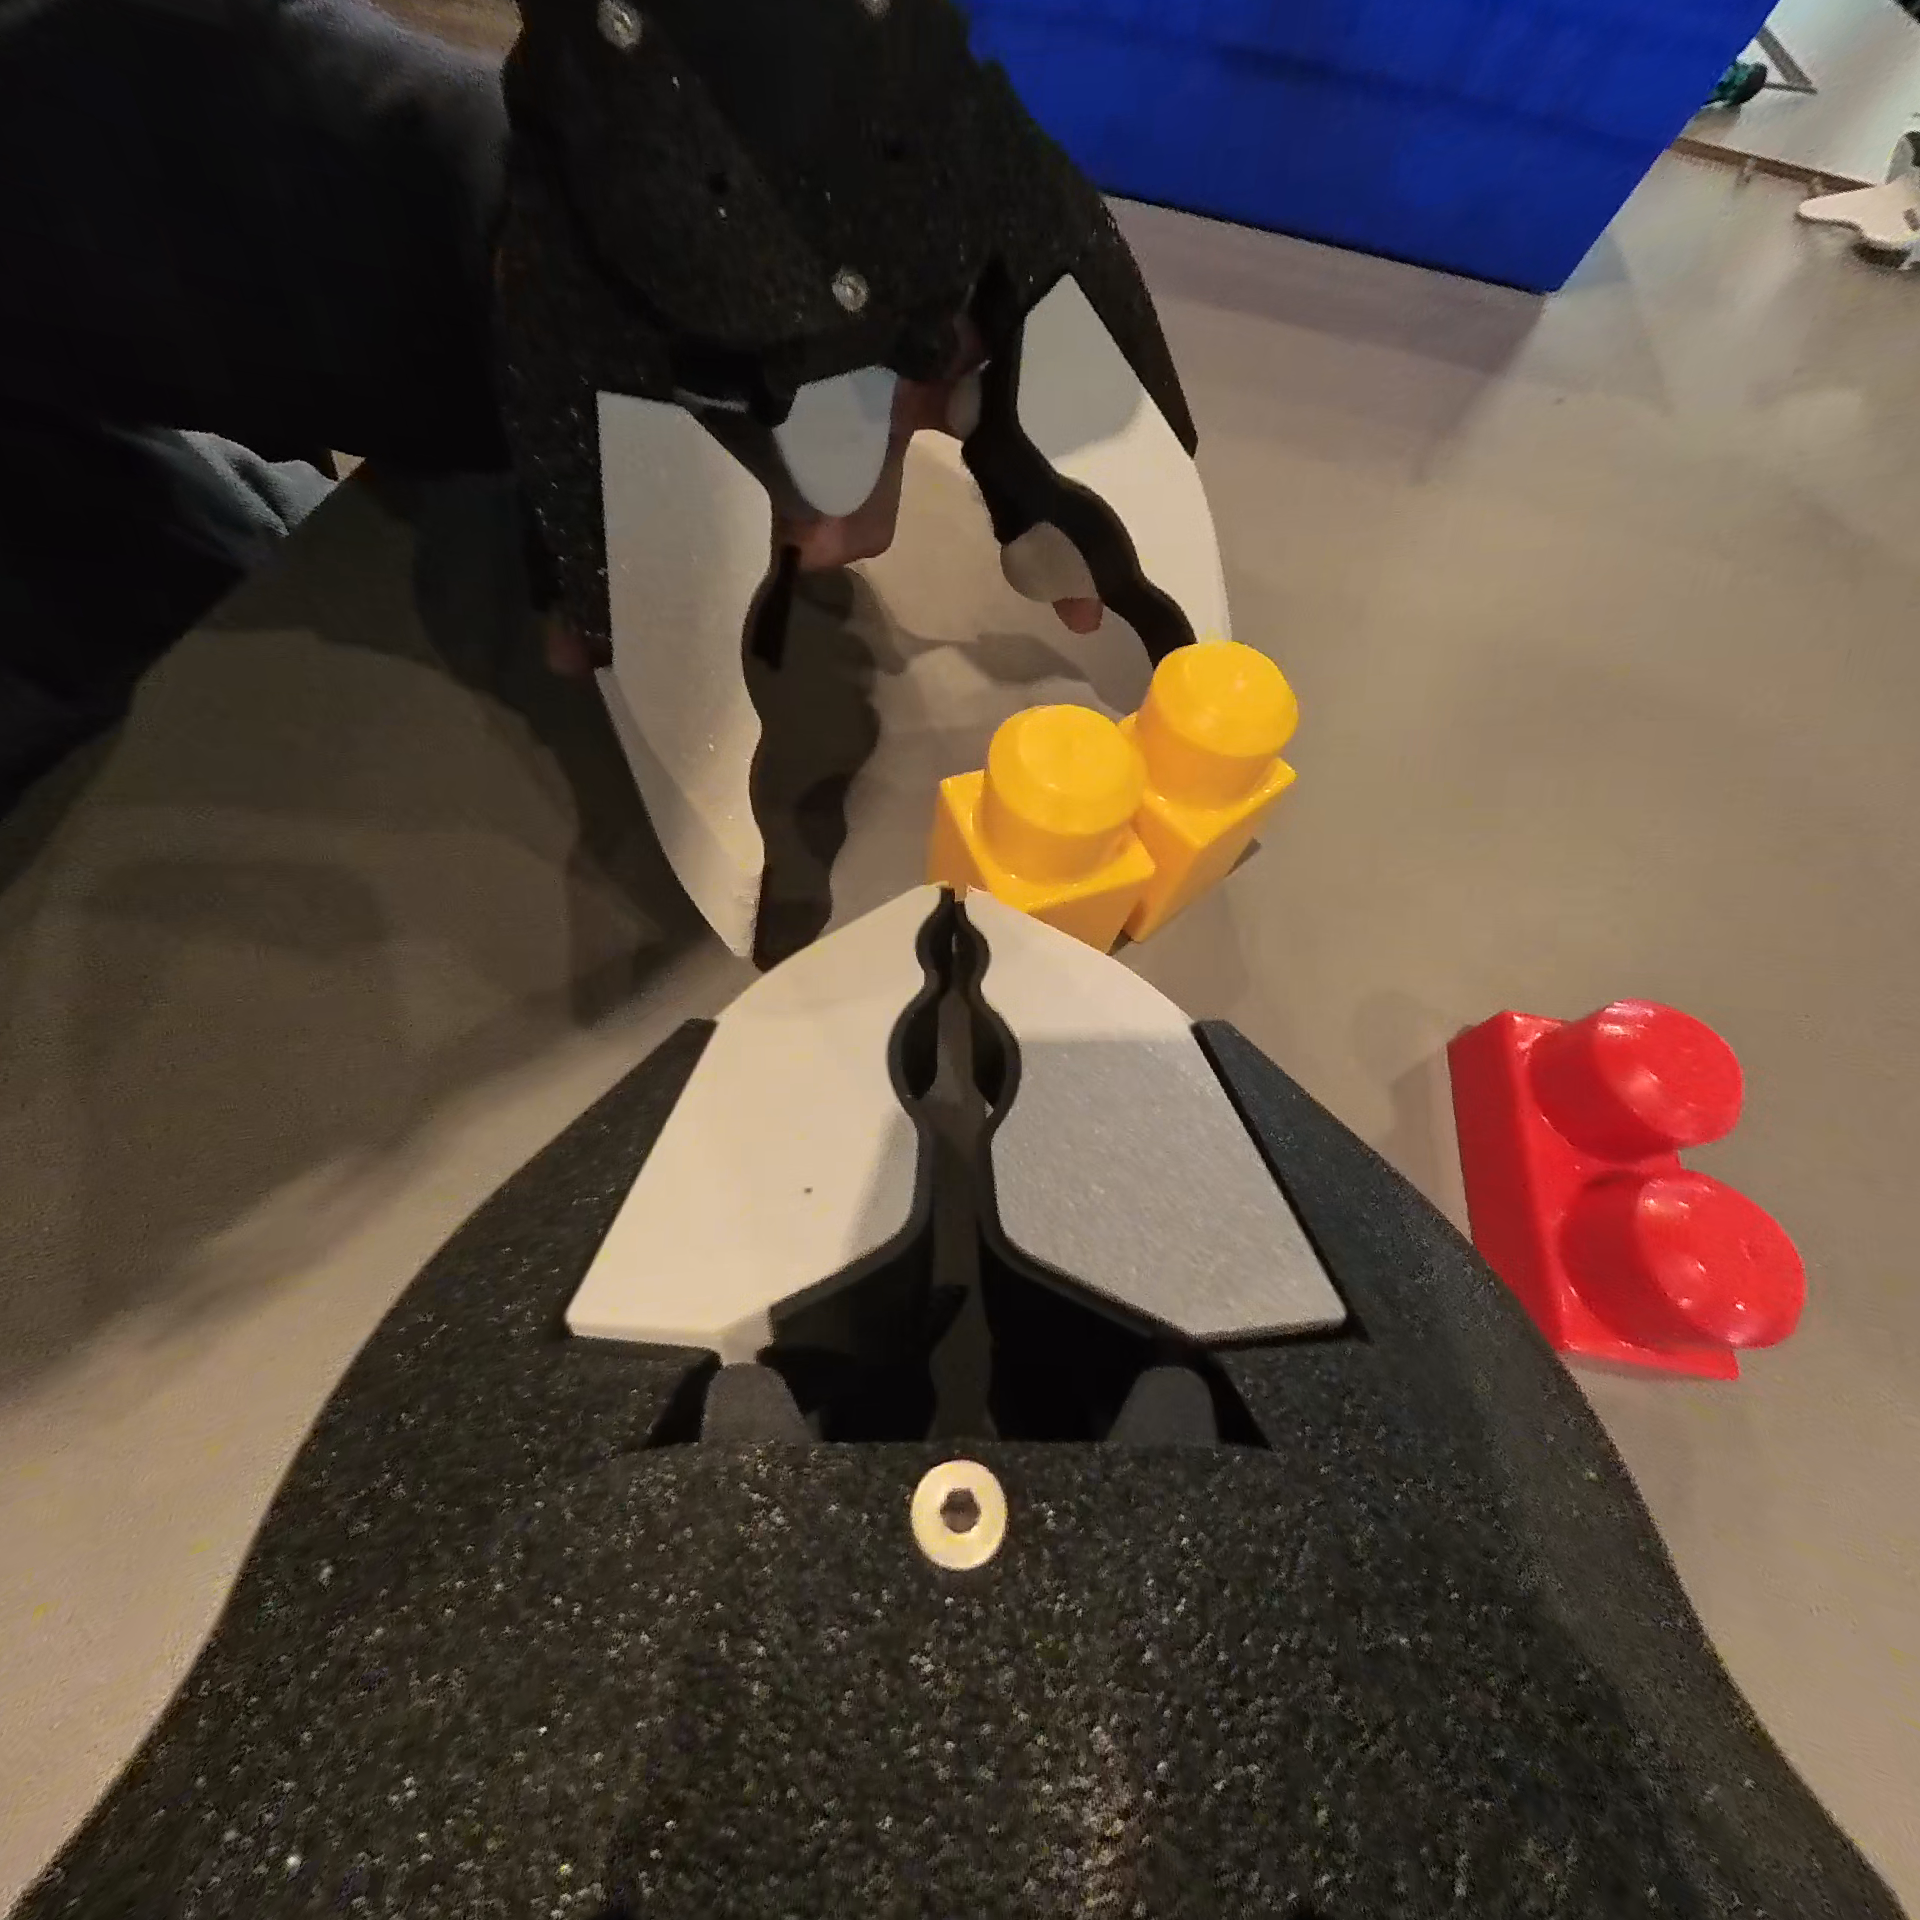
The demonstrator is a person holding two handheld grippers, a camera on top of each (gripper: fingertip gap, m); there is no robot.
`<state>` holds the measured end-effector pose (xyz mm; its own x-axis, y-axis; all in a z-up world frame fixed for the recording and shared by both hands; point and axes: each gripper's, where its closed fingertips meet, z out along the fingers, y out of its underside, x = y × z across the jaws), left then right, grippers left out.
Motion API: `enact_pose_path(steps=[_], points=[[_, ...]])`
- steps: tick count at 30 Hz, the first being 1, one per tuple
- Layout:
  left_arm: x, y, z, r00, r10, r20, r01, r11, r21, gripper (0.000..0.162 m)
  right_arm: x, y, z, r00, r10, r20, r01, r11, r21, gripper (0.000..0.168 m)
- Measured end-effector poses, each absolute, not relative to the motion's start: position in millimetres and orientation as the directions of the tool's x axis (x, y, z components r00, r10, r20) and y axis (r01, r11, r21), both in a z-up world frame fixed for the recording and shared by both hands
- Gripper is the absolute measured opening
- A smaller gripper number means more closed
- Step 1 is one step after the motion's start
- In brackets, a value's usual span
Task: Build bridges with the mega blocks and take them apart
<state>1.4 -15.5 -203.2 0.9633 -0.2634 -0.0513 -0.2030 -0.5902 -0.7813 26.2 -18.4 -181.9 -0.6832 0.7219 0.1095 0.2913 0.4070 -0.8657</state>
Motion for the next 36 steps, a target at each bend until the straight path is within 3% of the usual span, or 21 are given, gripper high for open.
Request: enact_pose_path(steps=[10,16,36], points=[[-10,-8,-190,0.989,-0.138,-0.057,-0.122,-0.532,-0.838,0.108,25,-12,-182,-0.663,0.739,0.118,0.292,0.401,-0.868,0.000],[-14,0,-190,1.000,-0.016,0.015,0.004,-0.533,-0.846,0.102,28,5,-159,-0.625,0.778,0.057,0.235,0.257,-0.937,0.000],[-10,10,-209,0.999,-0.028,-0.026,-0.038,-0.637,-0.770,0.094,26,18,-150,-0.584,0.812,0.012,0.212,0.167,-0.963,0.000]])
